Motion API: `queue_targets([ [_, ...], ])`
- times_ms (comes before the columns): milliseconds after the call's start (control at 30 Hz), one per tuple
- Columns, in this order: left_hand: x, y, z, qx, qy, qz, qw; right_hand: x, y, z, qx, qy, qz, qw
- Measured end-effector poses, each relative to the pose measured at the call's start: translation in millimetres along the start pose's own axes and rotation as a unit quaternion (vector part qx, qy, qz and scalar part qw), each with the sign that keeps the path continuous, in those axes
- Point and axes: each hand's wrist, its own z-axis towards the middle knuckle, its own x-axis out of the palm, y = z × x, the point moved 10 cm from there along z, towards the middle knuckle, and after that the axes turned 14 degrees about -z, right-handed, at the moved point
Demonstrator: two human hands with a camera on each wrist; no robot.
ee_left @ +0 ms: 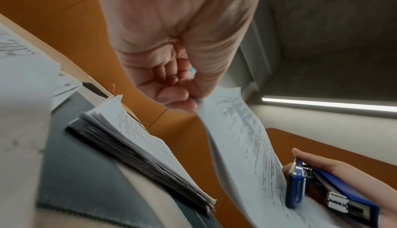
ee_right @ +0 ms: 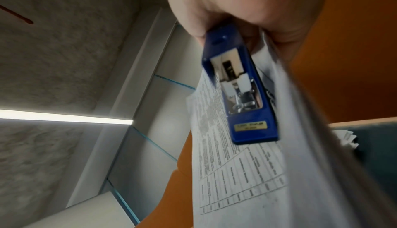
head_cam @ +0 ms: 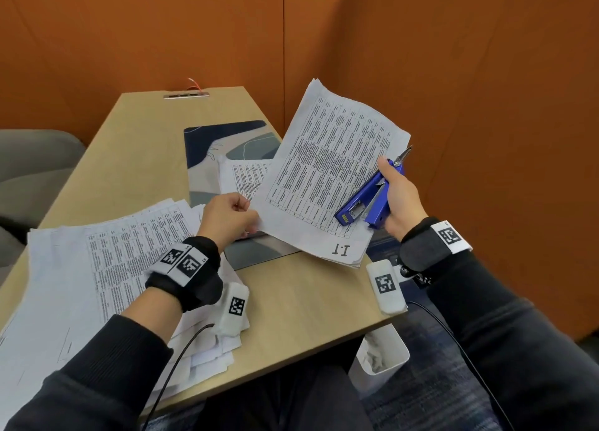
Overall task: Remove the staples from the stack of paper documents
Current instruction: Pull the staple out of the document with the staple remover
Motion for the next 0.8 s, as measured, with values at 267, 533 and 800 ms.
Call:
queue_targets([
  [267, 5.9, -10.3, -11.2, 0.039, 0.04, -0.103, 0.993, 4.7, 3.7, -12.2, 0.028, -0.007, -0.005, 1.0],
  [533, -7.6, -17.3, -24.0, 0.07, 0.057, -0.064, 0.994, 25.1, 6.3, -11.9, 0.034, 0.031, -0.032, 0.998],
  [800, -19.2, 17.1, -21.3, -0.019, 0.05, 0.034, 0.998, 55.7, 20.4, -22.8, 0.023, 0.108, 0.039, 0.993],
])
